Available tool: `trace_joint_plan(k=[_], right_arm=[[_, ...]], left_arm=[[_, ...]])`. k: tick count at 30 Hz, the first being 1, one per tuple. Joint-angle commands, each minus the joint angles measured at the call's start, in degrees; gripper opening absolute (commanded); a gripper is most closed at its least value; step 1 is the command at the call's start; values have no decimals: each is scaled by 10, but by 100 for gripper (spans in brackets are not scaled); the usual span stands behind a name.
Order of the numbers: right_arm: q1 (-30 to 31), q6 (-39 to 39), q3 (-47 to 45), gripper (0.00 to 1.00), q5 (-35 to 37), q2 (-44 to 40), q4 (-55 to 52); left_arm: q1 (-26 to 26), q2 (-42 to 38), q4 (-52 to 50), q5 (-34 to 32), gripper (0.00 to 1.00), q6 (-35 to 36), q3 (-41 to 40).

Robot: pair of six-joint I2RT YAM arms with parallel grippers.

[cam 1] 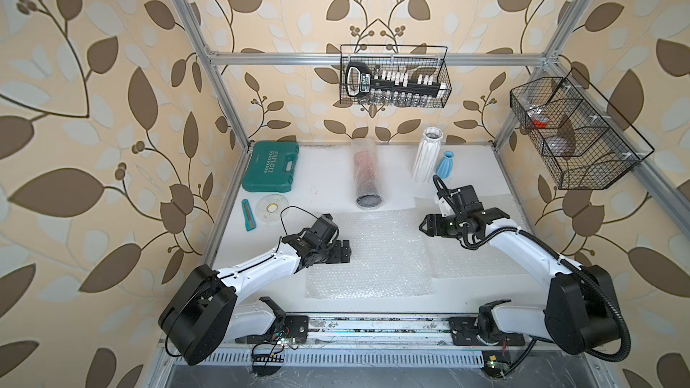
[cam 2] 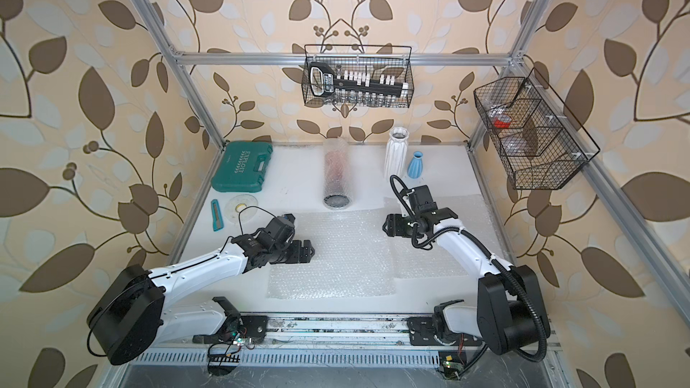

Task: Unwrap the vase from the bubble wrap
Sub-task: Move the bubble wrap onto the bubble wrap.

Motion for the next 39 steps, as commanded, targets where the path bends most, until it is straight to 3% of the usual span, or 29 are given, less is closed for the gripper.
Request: trace_joint_plan(k=[1,9,13,16,26,36,39], right_arm=[[12,4,-5,73,-9,21,1],[29,6,-2,66,-9,60,13],[34,14,-2,56,-24,80,25],[41,20,-3,49,-35,96,35],[52,46,-1,45,-19,136,55],[58,50,1,39,-50,183,79],[62,50,1,31,-70,193,87]], left_arm=[[8,10,-5,-42,96,-33,-8],[8,10,-42,-98,96,-90,-31],[8,-11,-48,-105,96,-98,-41],[8,-17,-45,-98,96,-94,-45],[8,-11,-47,-92,96,-91,-42],[8,-4,-43,-84,96,-84,-39],[8,-3,-41,-79,96,-82,-38]])
